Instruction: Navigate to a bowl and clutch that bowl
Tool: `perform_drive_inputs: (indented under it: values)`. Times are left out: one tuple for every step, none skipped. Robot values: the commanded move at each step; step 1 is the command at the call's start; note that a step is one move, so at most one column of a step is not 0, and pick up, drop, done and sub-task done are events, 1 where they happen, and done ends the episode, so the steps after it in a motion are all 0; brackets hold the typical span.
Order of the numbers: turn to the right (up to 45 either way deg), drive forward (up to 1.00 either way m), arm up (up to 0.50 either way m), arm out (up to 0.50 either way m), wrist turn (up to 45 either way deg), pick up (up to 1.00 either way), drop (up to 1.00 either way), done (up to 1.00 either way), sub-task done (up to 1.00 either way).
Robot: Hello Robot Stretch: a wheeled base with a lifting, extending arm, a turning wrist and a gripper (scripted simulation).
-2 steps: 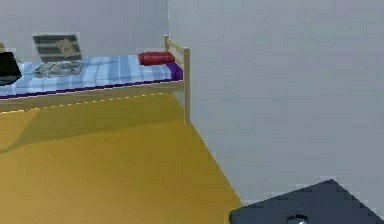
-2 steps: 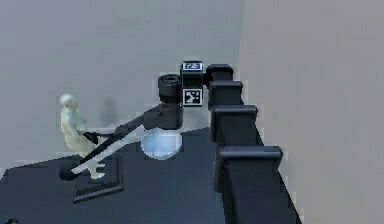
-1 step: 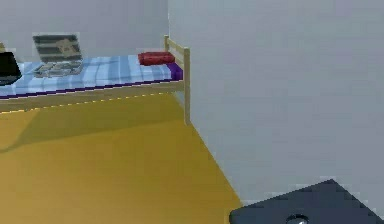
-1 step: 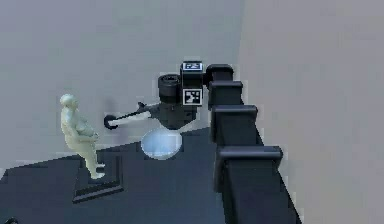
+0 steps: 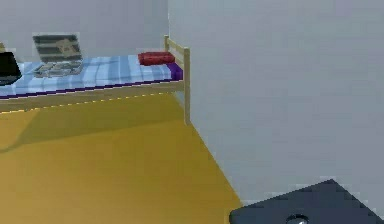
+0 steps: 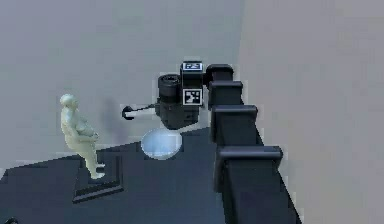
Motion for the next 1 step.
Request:
perform_drive_inputs:
  values:
    - [0.0,0.00,-0.18,0.00,0.0,0.00,0.00,0.00,0.00]
